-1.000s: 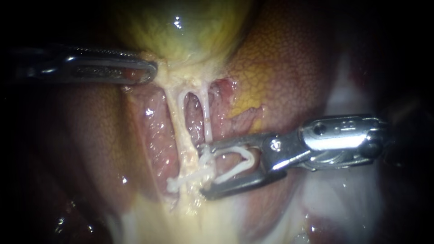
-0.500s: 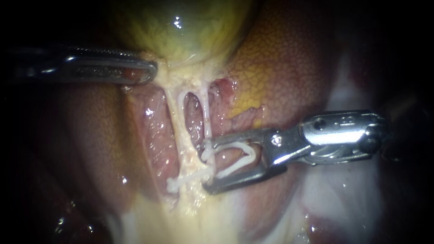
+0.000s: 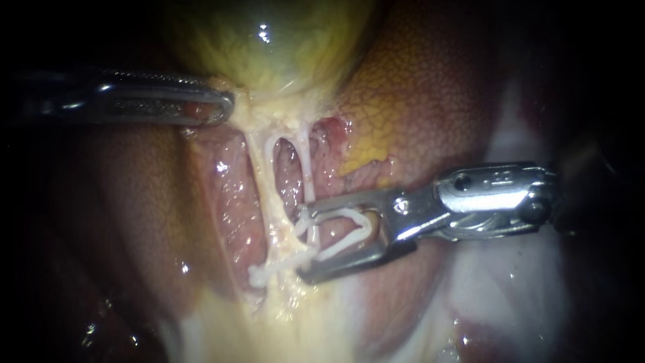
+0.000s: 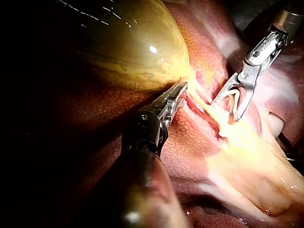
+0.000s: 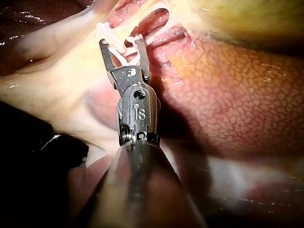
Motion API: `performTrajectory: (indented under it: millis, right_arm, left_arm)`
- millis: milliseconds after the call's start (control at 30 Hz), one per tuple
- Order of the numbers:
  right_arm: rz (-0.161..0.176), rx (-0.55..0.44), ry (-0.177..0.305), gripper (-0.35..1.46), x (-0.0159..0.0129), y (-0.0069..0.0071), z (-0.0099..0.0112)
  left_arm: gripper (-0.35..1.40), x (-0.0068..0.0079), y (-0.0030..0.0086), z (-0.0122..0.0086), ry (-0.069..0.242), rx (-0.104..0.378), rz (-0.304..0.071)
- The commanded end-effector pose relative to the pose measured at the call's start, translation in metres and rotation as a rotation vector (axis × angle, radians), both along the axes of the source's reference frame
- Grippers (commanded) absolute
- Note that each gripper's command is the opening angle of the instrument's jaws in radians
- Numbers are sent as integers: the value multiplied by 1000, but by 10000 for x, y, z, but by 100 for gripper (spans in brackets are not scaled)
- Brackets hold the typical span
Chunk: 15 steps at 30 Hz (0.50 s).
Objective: Clipping second clip left tube
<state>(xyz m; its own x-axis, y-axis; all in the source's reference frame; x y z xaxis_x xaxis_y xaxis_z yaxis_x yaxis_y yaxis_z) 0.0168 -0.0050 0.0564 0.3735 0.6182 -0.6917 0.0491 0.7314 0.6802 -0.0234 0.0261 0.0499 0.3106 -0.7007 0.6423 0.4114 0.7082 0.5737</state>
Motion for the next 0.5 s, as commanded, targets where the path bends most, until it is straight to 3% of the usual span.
performTrajectory:
  millis: [33,367,500]
  right_arm:
    - [2,6,1,43,0,0,1]
    - [12,53,23,44,-2,7,20]
    - [5,66,53,44,-1,9,25]
  left_arm:
    - [-35,0,0,0,0,0,0]
    - [-35,0,0,0,0,0,0]
    - [-35,0,0,0,0,0,0]
